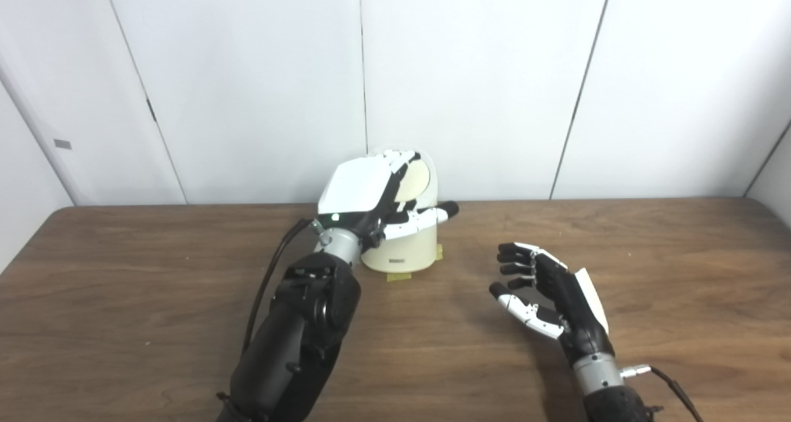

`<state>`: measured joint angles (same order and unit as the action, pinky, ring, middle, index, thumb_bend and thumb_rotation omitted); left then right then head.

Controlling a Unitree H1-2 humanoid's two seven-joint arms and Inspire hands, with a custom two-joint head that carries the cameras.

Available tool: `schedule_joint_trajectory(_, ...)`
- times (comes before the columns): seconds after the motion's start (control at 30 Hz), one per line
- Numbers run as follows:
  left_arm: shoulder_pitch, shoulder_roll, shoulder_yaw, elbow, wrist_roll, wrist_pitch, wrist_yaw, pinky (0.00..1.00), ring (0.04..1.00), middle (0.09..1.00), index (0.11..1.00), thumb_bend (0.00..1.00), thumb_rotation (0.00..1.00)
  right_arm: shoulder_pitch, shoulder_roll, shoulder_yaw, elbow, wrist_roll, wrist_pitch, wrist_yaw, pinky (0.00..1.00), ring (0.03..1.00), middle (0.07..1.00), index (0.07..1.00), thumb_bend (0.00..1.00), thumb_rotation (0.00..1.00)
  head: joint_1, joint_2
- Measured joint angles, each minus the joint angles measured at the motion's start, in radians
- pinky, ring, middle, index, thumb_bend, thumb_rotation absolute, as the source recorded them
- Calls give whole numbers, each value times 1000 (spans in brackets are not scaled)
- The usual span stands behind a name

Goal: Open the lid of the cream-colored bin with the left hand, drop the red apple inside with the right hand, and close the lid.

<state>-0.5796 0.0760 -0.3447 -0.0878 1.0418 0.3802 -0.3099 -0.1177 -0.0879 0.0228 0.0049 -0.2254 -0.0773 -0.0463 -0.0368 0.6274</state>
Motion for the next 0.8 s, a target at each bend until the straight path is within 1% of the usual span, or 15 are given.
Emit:
schedule_joint_trajectory(0.07,5,1,23,-29,-26,-2,6,850,903,908,902,597,857,0,0,1,0,-1,0,0,598,694,719,720,266,289,0,0)
schedule_joint_trajectory(0.13,20,2,54,-60,-68,-13,41,779,877,887,876,550,856,0,0,1,0,-4,0,0,598,695,719,719,267,288,2,0)
schedule_joint_trajectory(0.2,45,2,93,-73,-140,-57,81,698,825,860,853,481,882,0,-1,0,0,-2,0,-1,603,697,721,720,269,284,3,-2)
schedule_joint_trajectory(0.23,63,2,111,-80,-176,-79,100,670,800,847,846,441,915,0,0,0,0,-2,1,0,605,697,720,720,271,287,3,-2)
schedule_joint_trajectory(0.27,87,2,129,-87,-210,-98,122,660,792,842,843,428,927,0,0,0,0,-1,1,0,606,697,720,720,272,290,3,-2)
schedule_joint_trajectory(0.33,136,-2,164,-88,-297,-136,149,675,795,836,835,369,922,0,-1,0,0,-1,2,0,606,698,719,720,268,280,0,-2)
schedule_joint_trajectory(0.37,161,-6,183,-86,-344,-155,160,678,795,835,833,358,918,0,0,0,0,-1,2,0,606,698,719,720,267,276,-2,-2)
schedule_joint_trajectory(0.43,209,-15,215,-68,-418,-204,199,690,794,821,819,308,955,0,-1,0,0,-1,2,0,605,698,719,722,268,272,2,0)
schedule_joint_trajectory(0.47,234,-16,225,-55,-445,-230,223,694,795,819,817,302,973,0,0,0,0,1,2,0,608,700,721,723,271,273,2,0)
schedule_joint_trajectory(0.6,305,-14,246,-12,-519,-333,293,705,800,818,813,267,999,0,-1,-1,0,3,4,1,611,704,724,725,269,309,3,-2)
schedule_joint_trajectory(0.7,341,-15,263,-4,-567,-398,337,705,798,813,809,251,999,0,-2,0,0,-3,9,0,604,696,717,719,266,307,3,-2)
schedule_joint_trajectory(0.77,362,-15,273,12,-599,-439,356,712,802,814,807,243,977,0,-2,-1,3,-2,8,0,603,696,718,720,270,299,2,-3)
schedule_joint_trajectory(0.8,373,-15,276,18,-611,-448,360,715,803,814,807,240,965,0,-2,-1,6,1,8,0,606,698,720,722,271,297,0,-5)
